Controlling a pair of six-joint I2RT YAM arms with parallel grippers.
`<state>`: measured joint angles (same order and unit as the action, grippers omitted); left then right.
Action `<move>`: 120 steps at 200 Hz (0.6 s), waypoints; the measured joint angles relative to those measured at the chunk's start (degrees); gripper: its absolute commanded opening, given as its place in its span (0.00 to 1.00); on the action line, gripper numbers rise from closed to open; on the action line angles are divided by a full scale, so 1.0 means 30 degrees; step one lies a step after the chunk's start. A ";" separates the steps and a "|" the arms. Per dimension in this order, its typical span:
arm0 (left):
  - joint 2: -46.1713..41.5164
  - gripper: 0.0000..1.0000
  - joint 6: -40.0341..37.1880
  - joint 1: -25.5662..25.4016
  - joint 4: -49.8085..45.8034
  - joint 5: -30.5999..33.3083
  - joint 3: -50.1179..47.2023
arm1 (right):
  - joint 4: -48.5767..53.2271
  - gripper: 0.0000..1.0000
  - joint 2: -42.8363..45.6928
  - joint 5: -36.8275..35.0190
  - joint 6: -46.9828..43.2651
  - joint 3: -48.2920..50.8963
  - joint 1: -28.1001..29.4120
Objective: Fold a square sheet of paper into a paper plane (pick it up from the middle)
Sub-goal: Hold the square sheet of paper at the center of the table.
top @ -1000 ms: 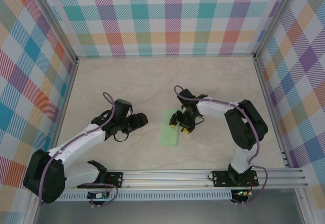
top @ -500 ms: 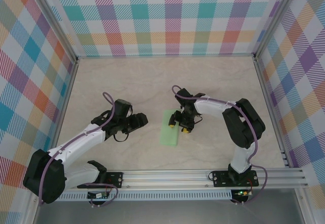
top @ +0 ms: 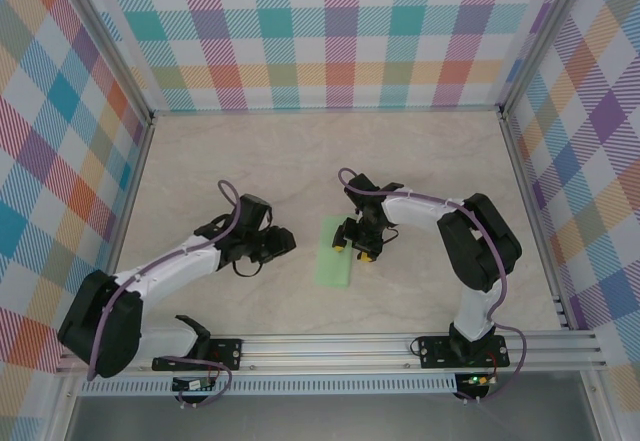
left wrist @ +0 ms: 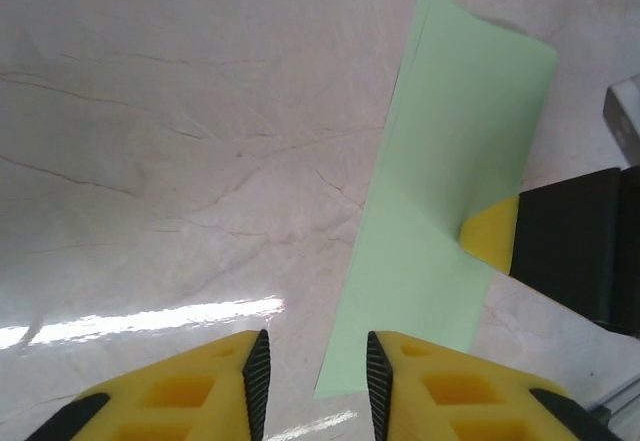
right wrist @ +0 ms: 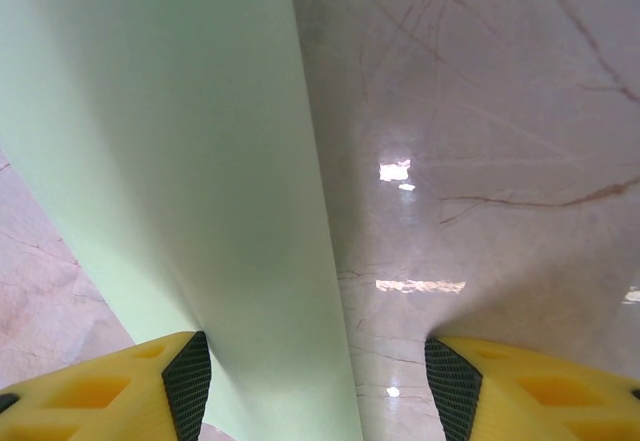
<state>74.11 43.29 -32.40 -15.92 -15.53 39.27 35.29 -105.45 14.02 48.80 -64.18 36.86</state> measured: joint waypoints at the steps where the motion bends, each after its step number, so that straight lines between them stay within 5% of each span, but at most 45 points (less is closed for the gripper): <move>1: 0.0051 0.28 0.0000 -0.0029 0.0000 -0.0007 0.0022 | 0.0000 0.63 0.0000 -0.0007 0.0000 0.0000 0.0000; 44: 0.3184 0.18 0.0131 -0.1341 0.0648 -0.0015 0.1967 | 0.0000 0.63 0.0000 -0.0036 0.0000 0.0000 0.0000; 120: 0.4860 0.15 0.0430 -0.1821 0.1005 0.0204 0.2929 | -0.0029 0.64 0.0000 -0.0036 -0.0066 0.0036 0.0000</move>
<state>88.68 44.58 -37.87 -12.91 -14.92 48.05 35.20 -105.45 13.91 48.60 -64.07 36.86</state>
